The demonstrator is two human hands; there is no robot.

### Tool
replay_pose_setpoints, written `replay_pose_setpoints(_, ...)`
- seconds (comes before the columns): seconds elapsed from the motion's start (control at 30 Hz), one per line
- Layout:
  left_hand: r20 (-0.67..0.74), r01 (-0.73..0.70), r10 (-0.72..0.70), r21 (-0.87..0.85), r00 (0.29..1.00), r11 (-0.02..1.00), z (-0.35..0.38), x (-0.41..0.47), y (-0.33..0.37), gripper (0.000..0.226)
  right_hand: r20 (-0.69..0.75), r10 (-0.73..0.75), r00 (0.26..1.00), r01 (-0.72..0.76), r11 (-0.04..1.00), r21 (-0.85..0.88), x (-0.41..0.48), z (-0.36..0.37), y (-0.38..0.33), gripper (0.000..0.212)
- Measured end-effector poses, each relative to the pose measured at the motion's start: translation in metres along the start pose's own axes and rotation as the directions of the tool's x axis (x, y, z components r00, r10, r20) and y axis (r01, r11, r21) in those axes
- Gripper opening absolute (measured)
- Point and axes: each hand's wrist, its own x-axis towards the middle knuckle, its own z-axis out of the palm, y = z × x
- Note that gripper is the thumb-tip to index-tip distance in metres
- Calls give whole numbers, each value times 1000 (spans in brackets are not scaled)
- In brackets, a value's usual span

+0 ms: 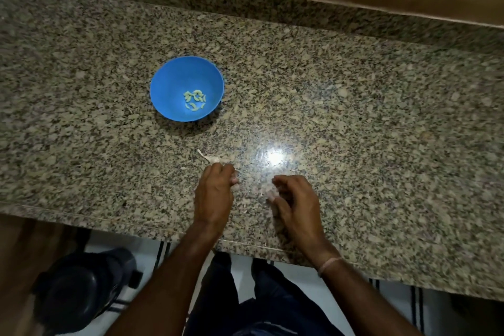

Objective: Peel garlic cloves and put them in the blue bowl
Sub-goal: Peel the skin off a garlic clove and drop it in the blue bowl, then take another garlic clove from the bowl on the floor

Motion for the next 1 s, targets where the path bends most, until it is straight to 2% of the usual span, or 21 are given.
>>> replay_pose_setpoints(0.07,-11,79,-80,-91,997,993,-3,-5,5,28,82,-56,995,69,985,-159,-10,-3,6,41)
replay_pose_setpoints(0.13,-37,144,-154,-195,987,970,-6,-14,11,27,131,-110,985,134,971,-200,-12,2,4,40)
replay_pose_setpoints(0.3,-70,319,-357,-315,932,894,-4,-27,14,25,95,-98,991,99,995,-7,43,32,-32,30)
replay_pose_setpoints(0.4,-64,333,-376,-342,925,879,-4,-30,14,25,81,-151,985,155,987,-43,70,40,-37,35)
replay_pose_setpoints(0.57,-58,372,-426,-392,903,841,-10,-33,11,22,107,-229,967,243,960,-139,60,30,-21,64)
replay_pose_setpoints(0.67,-60,385,-443,-398,895,832,-10,-33,11,23,157,-245,957,274,940,-203,72,40,-17,74)
replay_pose_setpoints(0.77,-50,403,-458,-400,887,823,-10,-31,11,24,202,-292,935,331,923,-199,89,52,-27,62)
replay_pose_setpoints(0.9,-18,448,-497,-407,867,796,-13,-28,11,22,119,-353,928,371,905,-208,91,57,-33,18)
replay_pose_setpoints(1.0,-10,444,-491,-412,871,796,-15,-29,10,21,146,-395,907,421,843,-334,94,58,-35,18)
